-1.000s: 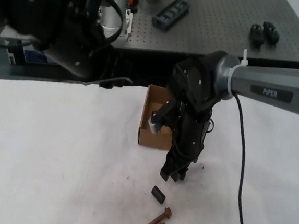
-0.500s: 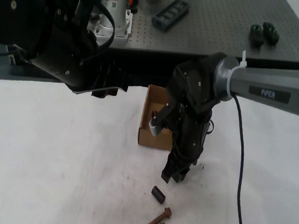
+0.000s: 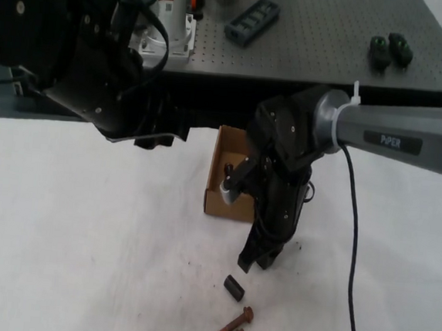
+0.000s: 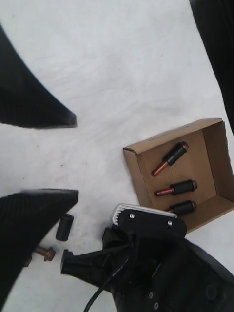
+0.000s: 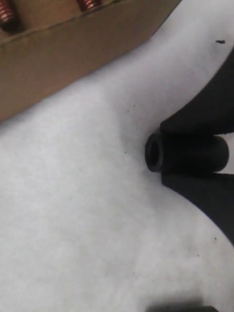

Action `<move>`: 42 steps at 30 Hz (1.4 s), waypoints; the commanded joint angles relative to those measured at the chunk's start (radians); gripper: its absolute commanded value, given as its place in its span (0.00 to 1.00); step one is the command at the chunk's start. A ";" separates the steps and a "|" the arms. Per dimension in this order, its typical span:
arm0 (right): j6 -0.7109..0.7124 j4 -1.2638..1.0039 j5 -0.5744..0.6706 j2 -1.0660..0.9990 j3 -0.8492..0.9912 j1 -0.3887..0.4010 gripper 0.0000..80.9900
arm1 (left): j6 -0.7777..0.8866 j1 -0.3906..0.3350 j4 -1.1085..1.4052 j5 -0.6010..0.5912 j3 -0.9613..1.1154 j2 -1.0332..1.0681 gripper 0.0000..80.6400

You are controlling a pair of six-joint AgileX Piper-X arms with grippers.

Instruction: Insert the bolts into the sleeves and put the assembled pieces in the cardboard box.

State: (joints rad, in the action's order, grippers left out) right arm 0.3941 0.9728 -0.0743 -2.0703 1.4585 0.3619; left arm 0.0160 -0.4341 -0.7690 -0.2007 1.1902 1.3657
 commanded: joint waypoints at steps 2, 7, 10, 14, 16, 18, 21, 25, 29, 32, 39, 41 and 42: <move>-0.001 0.076 0.015 0.029 0.008 -0.049 0.05 | -0.048 0.001 -0.006 -0.086 0.002 -0.003 0.36; -0.108 0.058 0.203 0.240 -0.102 -0.126 0.05 | -0.102 -0.044 -0.034 -0.102 0.002 0.067 0.36; -0.159 0.028 0.204 0.419 -0.227 -0.178 0.05 | -0.147 -0.104 -0.045 -0.102 0.005 0.144 0.36; -0.203 0.022 0.204 0.664 -0.395 -0.258 0.05 | -0.192 -0.197 -0.053 -0.099 0.027 0.246 0.36; -0.208 0.026 0.204 0.768 -0.470 -0.292 0.05 | -0.216 -0.244 -0.076 -0.088 0.051 0.309 0.36; -0.211 0.025 0.206 0.867 -0.549 -0.323 0.05 | -0.241 -0.283 -0.099 -0.042 0.080 0.374 0.36; -0.218 0.025 0.222 1.009 -0.644 -0.354 0.05 | -0.286 -0.330 -0.136 -0.011 0.127 0.457 0.36; -0.233 0.028 0.230 1.148 -0.736 -0.374 0.05 | -0.309 -0.366 -0.168 0.050 0.178 0.535 0.36; -0.252 0.045 0.244 1.224 -0.783 -0.374 0.05 | -0.334 -0.369 -0.154 0.105 0.196 0.573 0.36; -0.252 0.055 0.246 1.242 -0.795 -0.374 0.05 | -0.339 -0.369 -0.126 0.110 0.195 0.590 0.36; -0.252 0.057 0.250 1.242 -0.795 -0.374 0.05 | -0.344 -0.369 -0.091 0.067 0.195 0.621 0.36; -0.252 0.057 0.250 1.242 -0.795 -0.374 0.05 | -0.345 -0.369 -0.091 0.067 0.195 0.628 0.36; -0.252 0.057 0.250 1.242 -0.795 -0.374 0.05 | -0.345 -0.369 -0.091 0.069 0.195 0.631 0.36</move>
State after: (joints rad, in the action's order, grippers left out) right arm 0.1465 1.0298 0.1598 -0.8382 0.6606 -0.0080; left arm -0.3211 -0.8007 -0.8660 -0.1331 1.3739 1.9836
